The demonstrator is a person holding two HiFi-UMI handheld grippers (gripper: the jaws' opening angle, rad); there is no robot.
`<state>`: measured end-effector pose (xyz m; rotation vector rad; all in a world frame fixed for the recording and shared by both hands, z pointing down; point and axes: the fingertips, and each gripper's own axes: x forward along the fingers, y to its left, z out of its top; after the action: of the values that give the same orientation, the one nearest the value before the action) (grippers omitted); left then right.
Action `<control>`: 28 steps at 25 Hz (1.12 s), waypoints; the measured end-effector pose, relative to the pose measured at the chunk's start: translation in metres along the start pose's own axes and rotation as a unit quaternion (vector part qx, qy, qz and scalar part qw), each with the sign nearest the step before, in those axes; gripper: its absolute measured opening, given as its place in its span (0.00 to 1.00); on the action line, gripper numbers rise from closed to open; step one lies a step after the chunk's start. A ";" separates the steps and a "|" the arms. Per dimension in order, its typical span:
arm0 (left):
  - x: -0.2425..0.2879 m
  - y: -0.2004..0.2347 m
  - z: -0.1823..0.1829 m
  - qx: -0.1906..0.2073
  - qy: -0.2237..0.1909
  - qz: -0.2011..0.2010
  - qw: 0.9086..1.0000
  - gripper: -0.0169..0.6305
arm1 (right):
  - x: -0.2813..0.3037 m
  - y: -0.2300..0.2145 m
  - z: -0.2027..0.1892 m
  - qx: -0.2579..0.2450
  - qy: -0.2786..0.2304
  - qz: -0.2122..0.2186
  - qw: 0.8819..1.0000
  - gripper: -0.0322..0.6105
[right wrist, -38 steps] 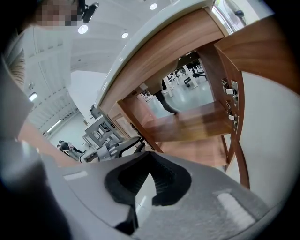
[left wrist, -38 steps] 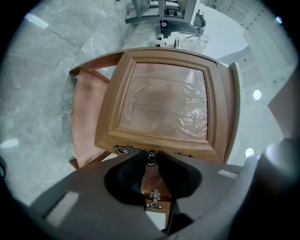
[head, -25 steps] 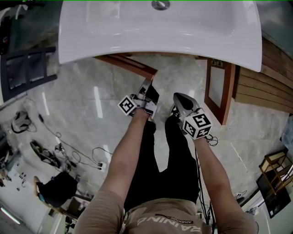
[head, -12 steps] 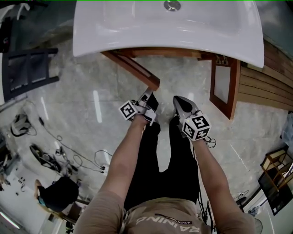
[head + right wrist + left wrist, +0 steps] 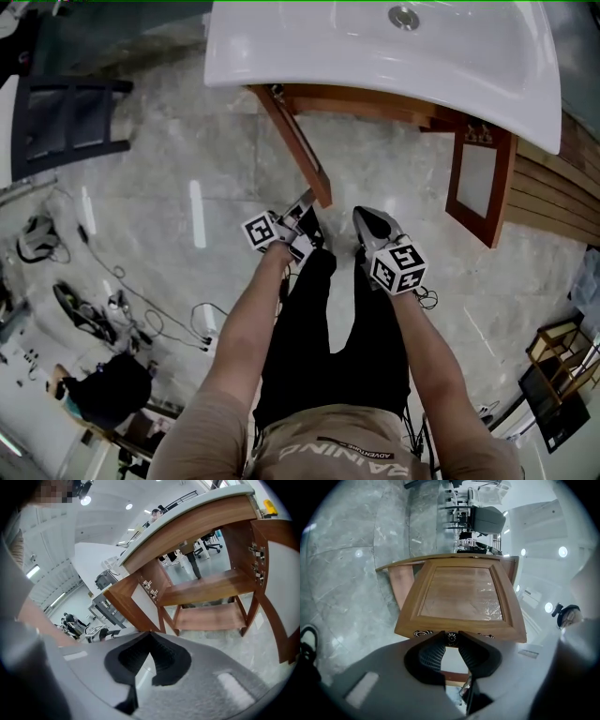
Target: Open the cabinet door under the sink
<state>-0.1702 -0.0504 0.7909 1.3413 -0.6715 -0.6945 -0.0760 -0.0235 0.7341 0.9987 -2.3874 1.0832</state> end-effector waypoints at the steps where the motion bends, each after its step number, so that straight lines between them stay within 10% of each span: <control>1: -0.005 0.001 0.001 0.004 0.007 0.005 1.000 0.18 | 0.003 0.004 -0.002 0.000 0.004 0.002 1.000 0.05; 6: -0.022 0.003 0.009 0.014 0.037 0.013 0.999 0.18 | 0.018 0.022 -0.006 -0.008 0.016 0.017 1.000 0.05; 28: -0.102 -0.003 0.085 0.033 -0.076 0.044 0.996 0.20 | 0.044 0.066 -0.026 -0.055 0.092 0.055 0.993 0.05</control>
<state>-0.3002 -0.0245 0.7939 1.3200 -0.8764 -0.7129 -0.1537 0.0063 0.7403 0.7054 -2.3447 1.0194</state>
